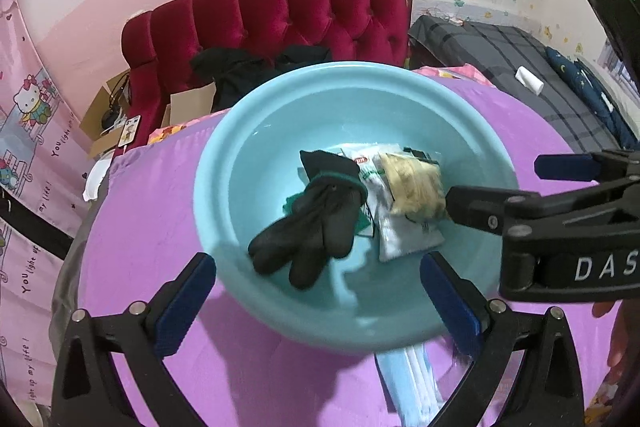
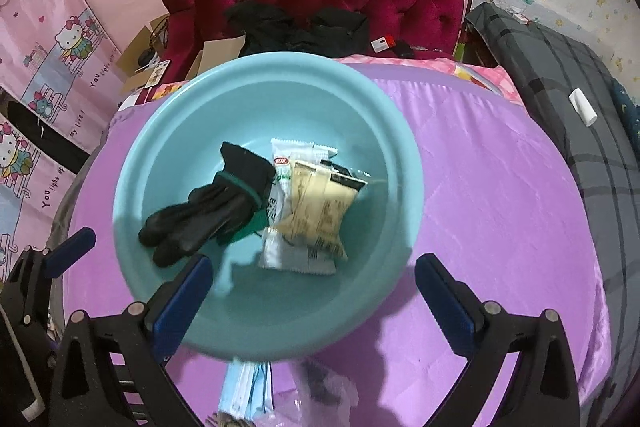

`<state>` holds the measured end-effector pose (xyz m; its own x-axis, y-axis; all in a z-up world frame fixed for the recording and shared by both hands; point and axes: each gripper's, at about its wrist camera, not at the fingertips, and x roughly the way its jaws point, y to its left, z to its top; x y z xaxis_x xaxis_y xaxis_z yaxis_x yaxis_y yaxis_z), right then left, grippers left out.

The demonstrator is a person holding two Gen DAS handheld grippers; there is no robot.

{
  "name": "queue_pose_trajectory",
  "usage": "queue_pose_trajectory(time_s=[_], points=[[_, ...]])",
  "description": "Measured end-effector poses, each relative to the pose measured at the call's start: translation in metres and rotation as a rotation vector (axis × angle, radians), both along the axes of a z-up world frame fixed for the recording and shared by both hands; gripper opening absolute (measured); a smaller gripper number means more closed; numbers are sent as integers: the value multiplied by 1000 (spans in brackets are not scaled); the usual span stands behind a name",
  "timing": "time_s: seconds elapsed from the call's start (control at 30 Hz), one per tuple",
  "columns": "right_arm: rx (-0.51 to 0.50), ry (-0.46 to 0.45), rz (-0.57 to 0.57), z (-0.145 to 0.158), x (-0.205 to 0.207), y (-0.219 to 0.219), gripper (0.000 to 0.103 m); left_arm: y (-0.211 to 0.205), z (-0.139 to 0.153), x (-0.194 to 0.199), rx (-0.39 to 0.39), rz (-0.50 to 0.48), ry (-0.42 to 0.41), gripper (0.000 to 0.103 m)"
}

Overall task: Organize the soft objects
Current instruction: 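Pull both tools back toward the remaining items on the table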

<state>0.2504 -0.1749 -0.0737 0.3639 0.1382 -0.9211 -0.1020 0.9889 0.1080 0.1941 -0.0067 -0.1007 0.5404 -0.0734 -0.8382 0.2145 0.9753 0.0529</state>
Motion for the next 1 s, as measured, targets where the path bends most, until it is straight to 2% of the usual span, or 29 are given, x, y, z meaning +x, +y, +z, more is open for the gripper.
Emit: queue_pose_trajectory(time_s=[0.27,0.53,1.0], points=[[-12,-14,-12,17,-34,-5,103,3,13,-33,5,-4,-18,103],[-11,9,-35,23,-67,-13,103,11,26,-68,-14,9,-14,103],[-22,7,-62,27,-134,-18,103,26,34,-129,-3,-1,-33,103]])
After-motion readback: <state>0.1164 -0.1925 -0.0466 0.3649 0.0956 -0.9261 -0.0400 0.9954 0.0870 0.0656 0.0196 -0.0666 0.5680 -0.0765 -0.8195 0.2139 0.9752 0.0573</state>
